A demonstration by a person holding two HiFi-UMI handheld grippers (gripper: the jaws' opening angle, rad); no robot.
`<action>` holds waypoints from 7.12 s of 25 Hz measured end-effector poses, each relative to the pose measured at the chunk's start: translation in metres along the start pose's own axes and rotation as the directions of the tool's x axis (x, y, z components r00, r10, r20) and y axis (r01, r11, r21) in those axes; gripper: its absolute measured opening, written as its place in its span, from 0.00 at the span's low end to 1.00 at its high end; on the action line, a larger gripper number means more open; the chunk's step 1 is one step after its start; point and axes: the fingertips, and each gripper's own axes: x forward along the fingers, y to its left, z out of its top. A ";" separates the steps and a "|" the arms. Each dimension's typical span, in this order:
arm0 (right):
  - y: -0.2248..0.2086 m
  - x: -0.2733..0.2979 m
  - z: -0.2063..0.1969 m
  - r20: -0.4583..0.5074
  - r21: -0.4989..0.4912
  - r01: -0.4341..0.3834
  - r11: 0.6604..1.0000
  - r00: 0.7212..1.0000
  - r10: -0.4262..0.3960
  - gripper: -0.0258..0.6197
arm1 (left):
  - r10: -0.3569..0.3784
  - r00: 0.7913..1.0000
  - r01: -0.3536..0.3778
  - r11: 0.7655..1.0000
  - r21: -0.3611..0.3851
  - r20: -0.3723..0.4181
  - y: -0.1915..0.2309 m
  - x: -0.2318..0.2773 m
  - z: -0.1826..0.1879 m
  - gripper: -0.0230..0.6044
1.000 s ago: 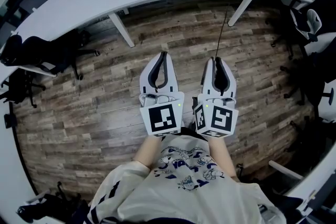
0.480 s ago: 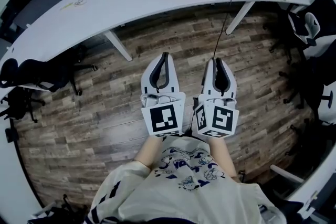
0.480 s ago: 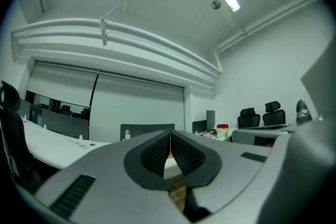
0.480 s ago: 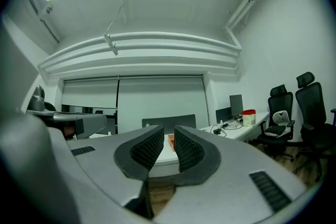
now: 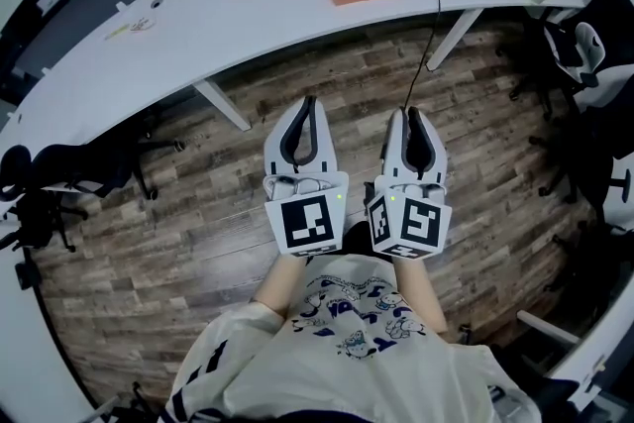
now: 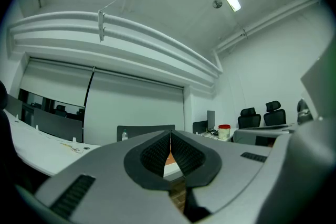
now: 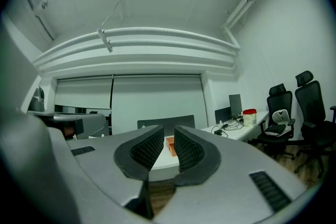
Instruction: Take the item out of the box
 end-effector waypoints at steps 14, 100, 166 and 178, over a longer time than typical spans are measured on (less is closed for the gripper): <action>-0.006 0.054 -0.008 -0.031 0.003 -0.019 1.000 0.999 0.019 0.15 | 0.042 0.999 -0.042 0.999 -0.020 -0.022 0.019 0.047 -0.012 0.07; -0.101 0.514 -0.036 -0.159 0.048 -0.096 0.994 0.982 0.102 0.15 | 0.111 0.972 -0.112 0.994 0.004 -0.206 0.071 0.495 -0.091 0.07; -0.066 0.621 -0.226 -0.690 0.062 -0.266 0.962 0.685 0.234 0.25 | 0.181 0.837 -0.242 0.969 -0.052 -0.516 0.151 0.594 -0.238 0.07; -0.055 0.621 -0.257 -0.781 0.060 -0.302 0.951 0.580 0.233 0.32 | 0.202 0.803 -0.288 0.955 -0.068 -0.561 0.163 0.592 -0.261 0.07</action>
